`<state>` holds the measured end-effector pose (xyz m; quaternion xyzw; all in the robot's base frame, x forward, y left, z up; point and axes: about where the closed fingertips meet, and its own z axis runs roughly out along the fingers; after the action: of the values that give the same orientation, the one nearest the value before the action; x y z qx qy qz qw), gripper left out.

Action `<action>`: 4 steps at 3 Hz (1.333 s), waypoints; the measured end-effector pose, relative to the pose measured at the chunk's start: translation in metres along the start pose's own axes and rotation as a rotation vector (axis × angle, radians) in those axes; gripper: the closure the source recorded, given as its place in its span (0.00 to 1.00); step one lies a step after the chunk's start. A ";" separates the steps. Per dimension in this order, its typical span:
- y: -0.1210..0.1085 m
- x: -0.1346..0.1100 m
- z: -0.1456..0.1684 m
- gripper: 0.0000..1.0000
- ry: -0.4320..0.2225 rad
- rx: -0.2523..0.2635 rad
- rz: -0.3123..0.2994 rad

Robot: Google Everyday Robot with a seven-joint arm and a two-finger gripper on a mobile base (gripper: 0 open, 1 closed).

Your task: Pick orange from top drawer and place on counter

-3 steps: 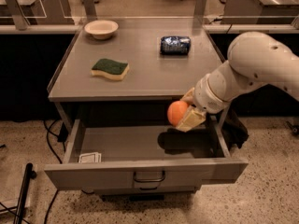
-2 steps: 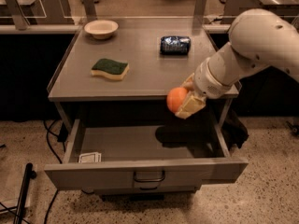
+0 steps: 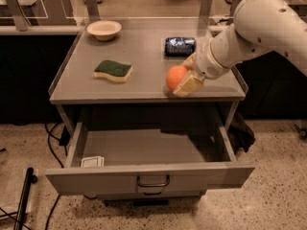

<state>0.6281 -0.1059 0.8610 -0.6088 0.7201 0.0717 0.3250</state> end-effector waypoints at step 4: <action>-0.056 -0.021 0.056 1.00 -0.128 0.047 0.065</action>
Offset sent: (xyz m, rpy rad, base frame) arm 0.0811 0.0273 -0.0025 0.1596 -0.0717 -0.0438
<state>0.7017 -0.0749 0.8453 -0.5716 0.7187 0.1038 0.3821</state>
